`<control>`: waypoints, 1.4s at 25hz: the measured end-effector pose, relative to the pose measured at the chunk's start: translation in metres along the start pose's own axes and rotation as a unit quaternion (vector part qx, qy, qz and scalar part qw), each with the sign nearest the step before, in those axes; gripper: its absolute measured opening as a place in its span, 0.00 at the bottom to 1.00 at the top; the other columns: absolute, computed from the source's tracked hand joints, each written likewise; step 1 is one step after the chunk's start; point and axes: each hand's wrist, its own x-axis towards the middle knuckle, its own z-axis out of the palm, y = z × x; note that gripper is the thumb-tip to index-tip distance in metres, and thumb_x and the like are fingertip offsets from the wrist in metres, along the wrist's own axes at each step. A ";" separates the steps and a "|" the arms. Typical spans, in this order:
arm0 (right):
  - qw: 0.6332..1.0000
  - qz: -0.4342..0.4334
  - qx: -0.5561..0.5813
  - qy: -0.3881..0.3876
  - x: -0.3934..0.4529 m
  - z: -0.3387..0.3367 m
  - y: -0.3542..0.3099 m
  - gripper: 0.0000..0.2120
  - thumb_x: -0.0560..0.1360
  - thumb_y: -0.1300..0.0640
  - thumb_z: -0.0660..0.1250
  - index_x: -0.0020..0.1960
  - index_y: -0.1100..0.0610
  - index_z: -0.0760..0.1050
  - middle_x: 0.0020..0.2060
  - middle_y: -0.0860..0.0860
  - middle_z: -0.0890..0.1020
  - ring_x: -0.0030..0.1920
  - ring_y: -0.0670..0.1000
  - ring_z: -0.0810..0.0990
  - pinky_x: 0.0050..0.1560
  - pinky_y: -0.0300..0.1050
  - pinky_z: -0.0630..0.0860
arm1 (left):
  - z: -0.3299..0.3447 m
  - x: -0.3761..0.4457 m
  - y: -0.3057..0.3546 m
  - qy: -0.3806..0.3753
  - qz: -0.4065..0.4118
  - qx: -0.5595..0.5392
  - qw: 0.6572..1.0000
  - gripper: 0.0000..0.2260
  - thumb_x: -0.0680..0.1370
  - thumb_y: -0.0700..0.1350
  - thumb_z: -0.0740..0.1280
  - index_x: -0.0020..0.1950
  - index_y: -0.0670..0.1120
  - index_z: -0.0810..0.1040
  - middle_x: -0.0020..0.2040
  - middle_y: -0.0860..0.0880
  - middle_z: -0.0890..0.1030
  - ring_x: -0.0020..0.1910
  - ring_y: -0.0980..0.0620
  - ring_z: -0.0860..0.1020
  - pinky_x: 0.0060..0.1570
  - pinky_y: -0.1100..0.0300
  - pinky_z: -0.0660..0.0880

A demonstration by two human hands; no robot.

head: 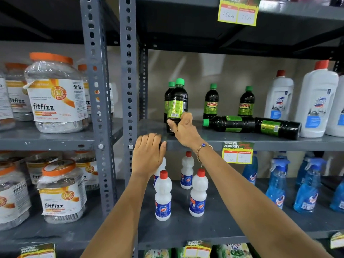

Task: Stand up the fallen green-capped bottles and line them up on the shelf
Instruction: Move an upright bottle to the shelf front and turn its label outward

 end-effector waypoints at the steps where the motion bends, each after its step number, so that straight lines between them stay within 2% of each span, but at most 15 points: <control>1: 1.000 0.003 0.001 -0.007 0.000 -0.001 0.000 0.25 0.79 0.43 0.57 0.61 0.63 0.57 0.61 0.60 0.65 0.53 0.65 0.76 0.47 0.53 0.71 | 0.000 -0.001 0.001 -0.001 -0.001 -0.002 1.000 0.16 0.81 0.51 0.53 0.51 0.42 0.76 0.46 0.45 0.81 0.44 0.45 0.77 0.49 0.51 0.73; 5: 0.999 -0.007 0.016 -0.030 -0.001 -0.004 -0.001 0.26 0.77 0.47 0.65 0.61 0.63 0.57 0.61 0.59 0.65 0.56 0.62 0.75 0.56 0.58 0.75 | -0.004 0.000 0.002 -0.012 -0.012 -0.008 1.000 0.17 0.81 0.51 0.52 0.51 0.42 0.76 0.47 0.45 0.81 0.44 0.45 0.78 0.49 0.51 0.74; 11: 0.998 -0.032 0.044 -0.012 -0.001 -0.004 0.003 0.24 0.75 0.49 0.68 0.58 0.61 0.59 0.61 0.58 0.66 0.55 0.57 0.74 0.55 0.51 0.75 | -0.005 0.000 0.002 -0.040 -0.015 -0.007 0.999 0.18 0.81 0.52 0.51 0.52 0.43 0.77 0.48 0.45 0.81 0.46 0.45 0.79 0.51 0.51 0.75; 15: 0.995 -0.028 0.070 -0.058 -0.002 -0.015 0.004 0.20 0.77 0.47 0.65 0.53 0.57 0.57 0.57 0.53 0.66 0.52 0.51 0.69 0.50 0.42 0.68 | -0.005 0.001 0.002 -0.038 -0.014 -0.016 0.999 0.19 0.81 0.52 0.51 0.51 0.43 0.77 0.47 0.46 0.81 0.45 0.46 0.78 0.50 0.52 0.75; 17: 0.995 -0.016 0.044 -0.088 -0.003 -0.032 0.005 0.19 0.78 0.43 0.60 0.52 0.58 0.61 0.51 0.52 0.69 0.48 0.50 0.70 0.43 0.38 0.66 | -0.008 0.003 0.005 -0.040 -0.029 -0.017 0.999 0.19 0.81 0.53 0.51 0.48 0.44 0.76 0.44 0.46 0.80 0.42 0.46 0.77 0.47 0.52 0.74; 19: 0.998 -0.032 0.013 -0.060 0.005 -0.056 0.005 0.19 0.80 0.42 0.56 0.48 0.60 0.67 0.41 0.53 0.73 0.42 0.52 0.72 0.36 0.35 0.67 | -0.012 0.010 0.014 -0.040 -0.065 -0.004 0.997 0.19 0.81 0.53 0.50 0.44 0.44 0.76 0.41 0.47 0.79 0.40 0.47 0.76 0.45 0.52 0.72; 20: 0.999 -0.035 0.020 -0.030 0.012 -0.068 0.004 0.19 0.80 0.43 0.57 0.48 0.60 0.70 0.38 0.53 0.75 0.41 0.52 0.73 0.38 0.36 0.68 | -0.014 0.016 0.019 -0.040 -0.086 0.000 0.995 0.20 0.81 0.54 0.51 0.43 0.44 0.76 0.40 0.47 0.80 0.40 0.46 0.76 0.45 0.51 0.72; 22: 0.995 -0.019 0.093 0.031 0.029 -0.086 -0.001 0.17 0.79 0.47 0.61 0.53 0.61 0.74 0.44 0.51 0.78 0.47 0.50 0.76 0.48 0.39 0.70 | -0.014 0.030 0.031 -0.037 -0.115 -0.003 0.993 0.20 0.81 0.56 0.52 0.45 0.44 0.77 0.41 0.46 0.81 0.41 0.45 0.77 0.47 0.50 0.72; 24: 0.976 -0.003 0.212 0.042 0.046 -0.094 -0.009 0.16 0.79 0.52 0.64 0.62 0.62 0.72 0.53 0.52 0.77 0.56 0.49 0.75 0.55 0.39 0.69 | -0.017 0.048 0.047 -0.051 -0.148 -0.012 0.988 0.23 0.79 0.61 0.54 0.49 0.42 0.76 0.44 0.44 0.81 0.45 0.43 0.78 0.47 0.49 0.73; 27: 0.949 0.006 0.310 -0.052 0.066 -0.093 -0.019 0.23 0.80 0.56 0.62 0.72 0.64 0.62 0.64 0.55 0.73 0.65 0.51 0.71 0.62 0.40 0.67 | -0.019 0.077 0.062 -0.149 -0.244 -0.035 0.958 0.33 0.73 0.69 0.59 0.56 0.39 0.73 0.53 0.41 0.79 0.54 0.41 0.77 0.51 0.48 0.73; 29: 0.936 0.003 0.332 -0.116 0.078 -0.088 -0.019 0.24 0.80 0.60 0.62 0.73 0.66 0.61 0.66 0.56 0.74 0.67 0.53 0.72 0.69 0.45 0.66 | -0.016 0.085 0.064 -0.178 -0.293 -0.060 0.937 0.37 0.69 0.70 0.65 0.58 0.38 0.70 0.56 0.40 0.77 0.57 0.40 0.75 0.53 0.48 0.73; 31: 0.930 -0.003 0.337 -0.148 0.089 -0.084 -0.014 0.22 0.79 0.62 0.62 0.72 0.66 0.64 0.66 0.60 0.76 0.67 0.56 0.74 0.71 0.51 0.67 | -0.010 0.087 0.061 -0.180 -0.324 -0.106 0.923 0.37 0.66 0.67 0.70 0.59 0.38 0.69 0.57 0.40 0.77 0.57 0.39 0.76 0.52 0.47 0.73; 33: 0.933 -0.001 0.332 -0.143 0.095 -0.081 -0.009 0.24 0.77 0.60 0.66 0.70 0.66 0.66 0.64 0.61 0.77 0.66 0.57 0.75 0.70 0.55 0.68 | -0.005 0.088 0.055 -0.195 -0.346 -0.158 0.904 0.35 0.67 0.64 0.72 0.59 0.38 0.70 0.56 0.40 0.78 0.57 0.39 0.77 0.50 0.49 0.74; 35: 0.943 -0.009 0.305 -0.131 0.097 -0.082 -0.005 0.27 0.74 0.54 0.71 0.68 0.64 0.68 0.62 0.59 0.78 0.63 0.56 0.77 0.68 0.54 0.70 | -0.002 0.092 0.044 -0.248 -0.325 -0.197 0.891 0.30 0.69 0.61 0.72 0.60 0.41 0.74 0.57 0.41 0.80 0.57 0.40 0.77 0.51 0.52 0.73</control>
